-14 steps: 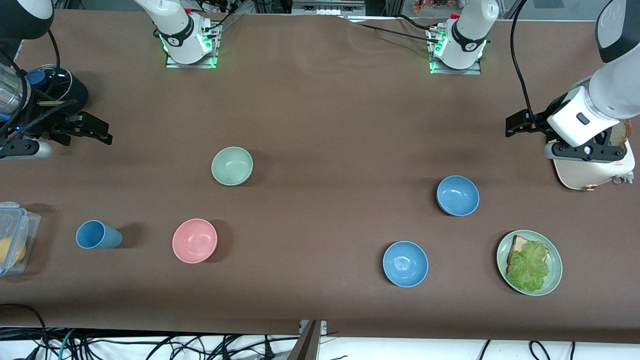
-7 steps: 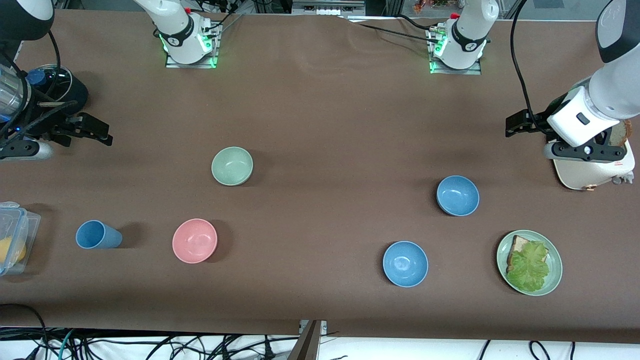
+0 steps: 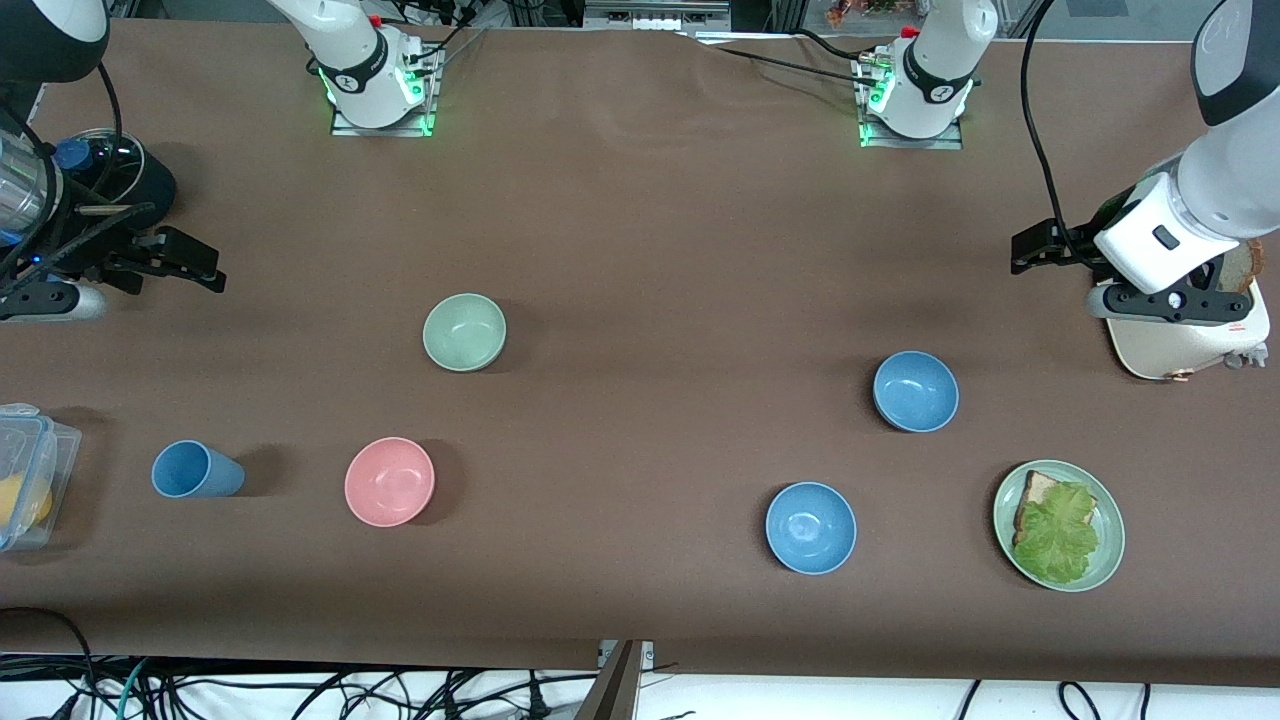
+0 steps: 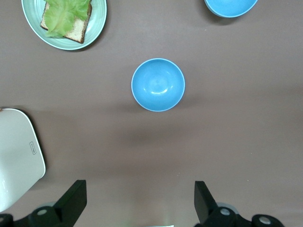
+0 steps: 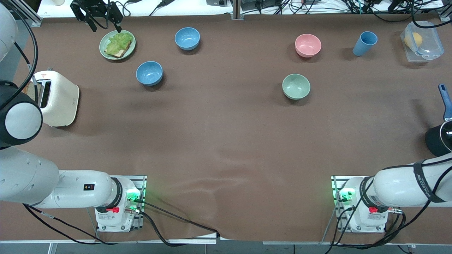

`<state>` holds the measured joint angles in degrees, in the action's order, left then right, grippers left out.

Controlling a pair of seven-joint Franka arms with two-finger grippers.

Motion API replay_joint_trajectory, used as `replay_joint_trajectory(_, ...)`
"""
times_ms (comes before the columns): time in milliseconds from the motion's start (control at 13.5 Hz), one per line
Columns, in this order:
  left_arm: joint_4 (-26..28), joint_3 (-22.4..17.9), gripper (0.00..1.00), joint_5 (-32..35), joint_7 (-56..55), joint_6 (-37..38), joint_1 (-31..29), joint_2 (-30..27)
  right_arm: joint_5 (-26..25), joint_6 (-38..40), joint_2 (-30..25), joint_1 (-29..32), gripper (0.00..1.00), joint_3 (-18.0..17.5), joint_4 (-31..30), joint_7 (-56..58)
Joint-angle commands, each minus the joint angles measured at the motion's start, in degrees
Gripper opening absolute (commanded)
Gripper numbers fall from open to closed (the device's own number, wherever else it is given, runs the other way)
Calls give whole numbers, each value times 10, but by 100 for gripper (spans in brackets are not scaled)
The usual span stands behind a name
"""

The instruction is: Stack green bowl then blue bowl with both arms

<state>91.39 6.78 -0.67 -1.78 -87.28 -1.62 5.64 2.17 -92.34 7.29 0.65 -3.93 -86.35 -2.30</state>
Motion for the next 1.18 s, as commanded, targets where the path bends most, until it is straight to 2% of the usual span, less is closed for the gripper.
replay_joint_trajectory(0, -16, 0, 100, -14, 16, 7, -5, 6, 10, -5, -3, 3, 100, 0, -5, 2)
replay_joint_trajectory(517, -16, 0, 100, -14, 16, 9, -3, 6, 13, -7, -3, 2, 100, -1, -4, -6)
replay_joint_trajectory(813, -16, 1, 100, -14, 16, 9, -2, 6, 13, -5, 39, -9, 100, -7, 4, 4)
replay_joint_trajectory(887, -16, 1, 100, -14, 16, 9, -2, 6, 13, 2, 68, -20, 100, -6, 3, 8)
replay_joint_trajectory(1108, -16, 1, 100, -14, 15, 9, -1, 7, 29, 12, 72, -22, 100, -8, -1, 12)
